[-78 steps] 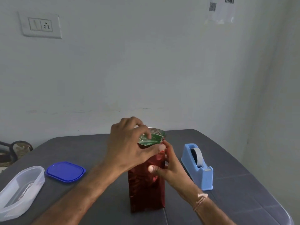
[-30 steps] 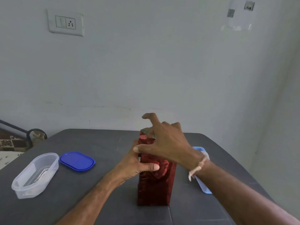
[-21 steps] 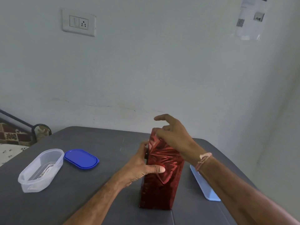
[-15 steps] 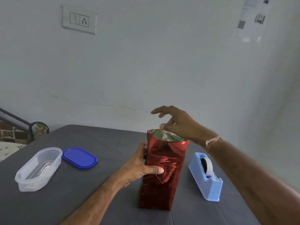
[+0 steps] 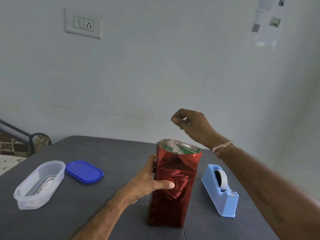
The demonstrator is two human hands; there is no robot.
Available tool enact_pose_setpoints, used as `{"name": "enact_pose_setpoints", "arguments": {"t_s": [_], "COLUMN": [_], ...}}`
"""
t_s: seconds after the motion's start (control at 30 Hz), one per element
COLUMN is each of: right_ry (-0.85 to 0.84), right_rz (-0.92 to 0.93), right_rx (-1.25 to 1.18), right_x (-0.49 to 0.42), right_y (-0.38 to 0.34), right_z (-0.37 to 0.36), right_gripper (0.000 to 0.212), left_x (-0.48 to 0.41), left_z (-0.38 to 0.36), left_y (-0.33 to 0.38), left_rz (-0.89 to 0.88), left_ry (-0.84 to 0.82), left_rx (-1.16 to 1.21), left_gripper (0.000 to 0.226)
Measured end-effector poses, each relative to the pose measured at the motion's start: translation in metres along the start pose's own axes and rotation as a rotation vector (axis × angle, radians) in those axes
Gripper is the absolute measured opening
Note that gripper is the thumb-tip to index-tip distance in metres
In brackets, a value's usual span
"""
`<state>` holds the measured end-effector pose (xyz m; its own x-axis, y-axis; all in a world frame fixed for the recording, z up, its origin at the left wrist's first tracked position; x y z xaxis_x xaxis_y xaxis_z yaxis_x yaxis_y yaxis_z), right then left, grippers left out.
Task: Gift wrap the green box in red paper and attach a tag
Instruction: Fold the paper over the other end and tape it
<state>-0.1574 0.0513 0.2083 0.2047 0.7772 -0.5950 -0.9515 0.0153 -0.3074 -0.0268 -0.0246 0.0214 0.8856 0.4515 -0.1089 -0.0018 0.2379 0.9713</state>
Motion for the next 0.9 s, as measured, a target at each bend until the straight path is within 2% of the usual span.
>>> {"name": "enact_pose_setpoints", "arguments": {"t_s": [0.17,0.3,0.33,0.43,0.5,0.6,0.67,0.8,0.9], "right_ry": [0.285,0.286,0.270,0.228,0.204,0.209,0.196,0.118,0.027], "right_rz": [-0.143,-0.355,-0.359,-0.266,-0.215,-0.210,-0.210,-0.116,-0.080], "right_rx": [-0.308,-0.563,-0.603,-0.701,-0.722,-0.672,-0.609,-0.426,-0.228], "right_x": [0.076,0.152,0.164,0.175,0.173,0.172,0.172,0.170,0.167], "right_y": [0.018,0.041,0.040,0.021,0.014,0.017,0.021,0.026,0.029], "right_z": [0.020,-0.025,-0.036,-0.055,-0.058,-0.061,-0.064,-0.067,-0.066], "right_gripper": [0.040,0.072,0.071,0.049,0.044,0.043,0.048,0.065,0.076], "left_x": [0.002,0.009,0.011,0.021,0.027,0.033,0.035,0.033,0.032], "left_z": [-0.001,-0.006,-0.007,-0.010,-0.013,-0.014,-0.011,-0.007,-0.008], "left_y": [0.002,0.008,0.009,0.016,0.020,0.023,0.023,0.029,0.040], "left_rz": [-0.037,-0.126,-0.147,-0.199,-0.223,-0.238,-0.228,-0.212,-0.216], "left_ry": [0.018,0.092,0.128,0.235,0.281,0.308,0.327,0.339,0.305], "left_rx": [-0.019,-0.054,-0.069,-0.134,-0.145,-0.186,-0.270,-0.479,-0.653], "left_gripper": [0.086,0.088,0.089,0.092,0.090,0.085,0.090,0.113,0.109]}}
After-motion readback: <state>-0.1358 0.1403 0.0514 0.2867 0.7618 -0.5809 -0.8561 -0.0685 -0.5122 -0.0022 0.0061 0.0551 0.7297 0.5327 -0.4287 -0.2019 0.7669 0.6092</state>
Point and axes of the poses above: each hand's wrist, its own x-axis away from the middle knuckle, its own z-axis out of the back of the hand, y = z × x, the point moved 6 cm from there along -x, towards the middle knuckle, and after that the axes turned 7 degrees about z, right-handed, at the moved point
